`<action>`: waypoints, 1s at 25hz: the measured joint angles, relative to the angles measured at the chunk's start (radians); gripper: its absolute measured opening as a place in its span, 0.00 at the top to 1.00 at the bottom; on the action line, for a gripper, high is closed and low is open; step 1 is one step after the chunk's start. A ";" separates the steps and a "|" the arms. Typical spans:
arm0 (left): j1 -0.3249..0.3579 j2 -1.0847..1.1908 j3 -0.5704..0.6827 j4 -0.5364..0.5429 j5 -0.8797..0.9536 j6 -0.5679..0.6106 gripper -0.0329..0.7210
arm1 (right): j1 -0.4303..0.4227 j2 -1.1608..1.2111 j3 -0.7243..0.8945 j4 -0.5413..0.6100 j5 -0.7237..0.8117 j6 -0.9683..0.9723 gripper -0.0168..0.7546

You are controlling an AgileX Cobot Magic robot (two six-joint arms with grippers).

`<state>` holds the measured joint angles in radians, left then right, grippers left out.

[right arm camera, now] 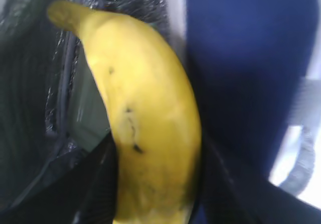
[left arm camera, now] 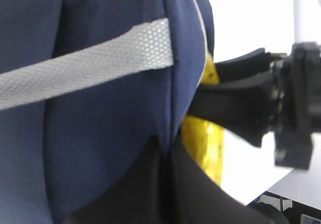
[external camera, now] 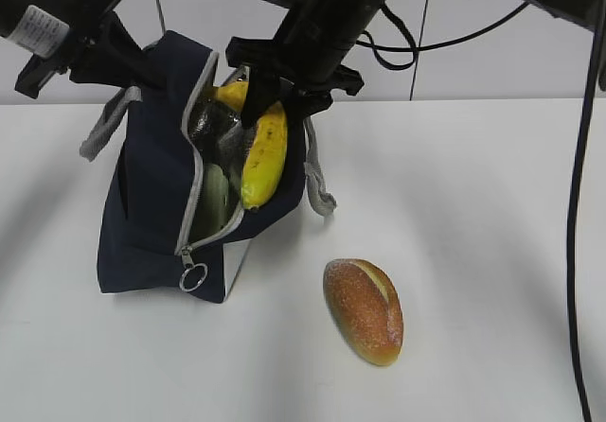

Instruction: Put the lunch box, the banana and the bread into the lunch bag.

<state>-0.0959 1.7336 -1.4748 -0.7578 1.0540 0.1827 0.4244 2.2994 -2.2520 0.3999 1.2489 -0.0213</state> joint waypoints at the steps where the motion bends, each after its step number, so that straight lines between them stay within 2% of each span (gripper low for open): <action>1: 0.000 0.000 0.000 0.000 0.001 0.000 0.96 | 0.016 0.002 0.000 -0.003 0.000 0.000 0.54; 6: 0.000 0.000 0.000 0.000 0.001 0.000 0.96 | 0.085 0.009 -0.002 -0.045 -0.046 0.000 0.47; 13: 0.000 0.000 0.000 0.000 0.009 0.004 0.96 | 0.093 0.009 -0.015 -0.091 -0.072 0.000 0.30; 17: 0.000 0.000 0.000 0.000 0.016 0.007 0.96 | 0.093 0.009 -0.063 -0.173 -0.015 0.000 0.28; 25: 0.000 0.000 0.000 0.000 0.019 0.008 0.96 | 0.092 -0.019 -0.117 -0.197 -0.001 0.000 0.27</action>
<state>-0.0959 1.7336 -1.4748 -0.7578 1.0733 0.1903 0.5160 2.2799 -2.3685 0.2030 1.2481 -0.0213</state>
